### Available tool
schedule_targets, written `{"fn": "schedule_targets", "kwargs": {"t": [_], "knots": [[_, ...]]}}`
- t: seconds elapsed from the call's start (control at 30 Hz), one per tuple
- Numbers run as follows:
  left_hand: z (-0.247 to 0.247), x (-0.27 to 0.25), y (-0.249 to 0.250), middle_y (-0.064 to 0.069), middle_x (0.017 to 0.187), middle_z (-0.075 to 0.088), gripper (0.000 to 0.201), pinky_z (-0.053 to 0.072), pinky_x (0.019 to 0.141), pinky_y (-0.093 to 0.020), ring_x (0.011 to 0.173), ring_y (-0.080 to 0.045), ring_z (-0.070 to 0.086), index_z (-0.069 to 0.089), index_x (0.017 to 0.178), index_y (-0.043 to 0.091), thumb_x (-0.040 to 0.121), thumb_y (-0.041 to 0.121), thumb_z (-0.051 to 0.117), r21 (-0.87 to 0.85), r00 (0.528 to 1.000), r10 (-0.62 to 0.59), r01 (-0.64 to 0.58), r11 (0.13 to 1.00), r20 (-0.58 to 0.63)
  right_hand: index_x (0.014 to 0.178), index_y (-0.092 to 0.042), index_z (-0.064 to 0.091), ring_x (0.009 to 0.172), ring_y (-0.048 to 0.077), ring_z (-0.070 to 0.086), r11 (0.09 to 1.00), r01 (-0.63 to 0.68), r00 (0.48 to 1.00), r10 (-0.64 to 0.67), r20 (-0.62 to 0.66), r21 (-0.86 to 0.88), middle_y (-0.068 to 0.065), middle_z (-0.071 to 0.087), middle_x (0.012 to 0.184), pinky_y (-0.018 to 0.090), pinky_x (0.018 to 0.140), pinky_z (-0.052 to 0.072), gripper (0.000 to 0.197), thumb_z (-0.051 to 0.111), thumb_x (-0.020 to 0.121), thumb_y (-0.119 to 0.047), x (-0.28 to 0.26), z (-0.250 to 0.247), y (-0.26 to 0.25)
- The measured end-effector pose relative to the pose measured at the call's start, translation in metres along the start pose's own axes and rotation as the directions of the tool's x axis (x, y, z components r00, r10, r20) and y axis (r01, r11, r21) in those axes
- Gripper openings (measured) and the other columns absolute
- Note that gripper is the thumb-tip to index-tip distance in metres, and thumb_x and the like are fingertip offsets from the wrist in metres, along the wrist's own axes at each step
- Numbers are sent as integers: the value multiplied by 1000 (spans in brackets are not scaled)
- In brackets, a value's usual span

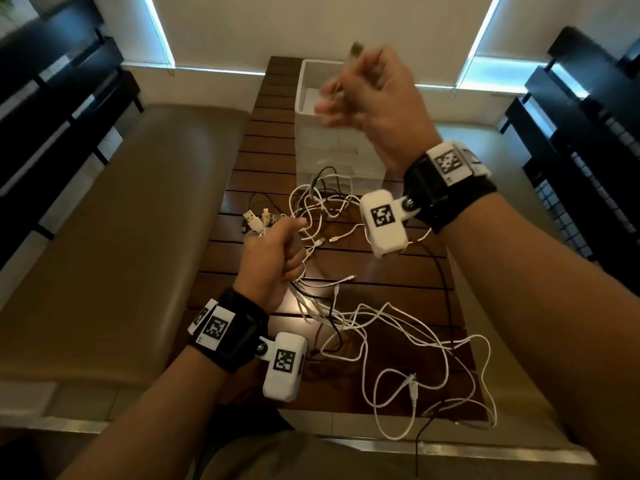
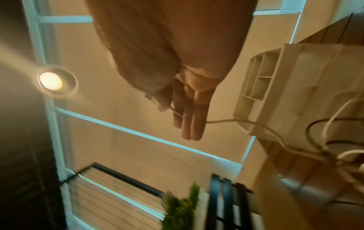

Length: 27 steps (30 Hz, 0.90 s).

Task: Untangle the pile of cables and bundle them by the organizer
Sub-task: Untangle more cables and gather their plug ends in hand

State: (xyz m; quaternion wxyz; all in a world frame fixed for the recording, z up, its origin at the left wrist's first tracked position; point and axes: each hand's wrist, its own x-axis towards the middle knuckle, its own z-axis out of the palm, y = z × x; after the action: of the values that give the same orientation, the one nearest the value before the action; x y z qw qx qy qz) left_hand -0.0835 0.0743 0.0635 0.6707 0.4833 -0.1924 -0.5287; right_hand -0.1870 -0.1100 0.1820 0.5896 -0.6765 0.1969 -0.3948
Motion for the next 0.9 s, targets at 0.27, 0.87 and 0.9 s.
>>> {"fn": "schedule_targets", "kwargs": {"t": [0.27,0.87,0.9], "knots": [[20,3,11,6,51,23,50,15,37,-20,38,-9,18,36,61,25,101,13,62,-24,985,133,-137,990,-111,109,2,56,74,32,75,968,-155,986,163,23,-195,23,75,99,40,61,62,9,60,101,0,-36,12,30],[55,32,21,-2,76,69,27,58,69,-32,73,-16,70,65,93,2,97,26,77,156,912,386,-365,918,-139,108,5,62,63,21,58,966,-80,996,89,23,-248,17,61,82,37,56,54,11,56,101,0,-88,35,48],[55,33,22,-3,76,68,29,59,70,-33,73,-18,69,66,95,1,99,29,74,168,912,387,-364,916,-133,107,6,62,63,19,57,967,-80,996,88,22,-241,15,60,83,33,56,53,10,57,101,-1,-88,35,48]]}}
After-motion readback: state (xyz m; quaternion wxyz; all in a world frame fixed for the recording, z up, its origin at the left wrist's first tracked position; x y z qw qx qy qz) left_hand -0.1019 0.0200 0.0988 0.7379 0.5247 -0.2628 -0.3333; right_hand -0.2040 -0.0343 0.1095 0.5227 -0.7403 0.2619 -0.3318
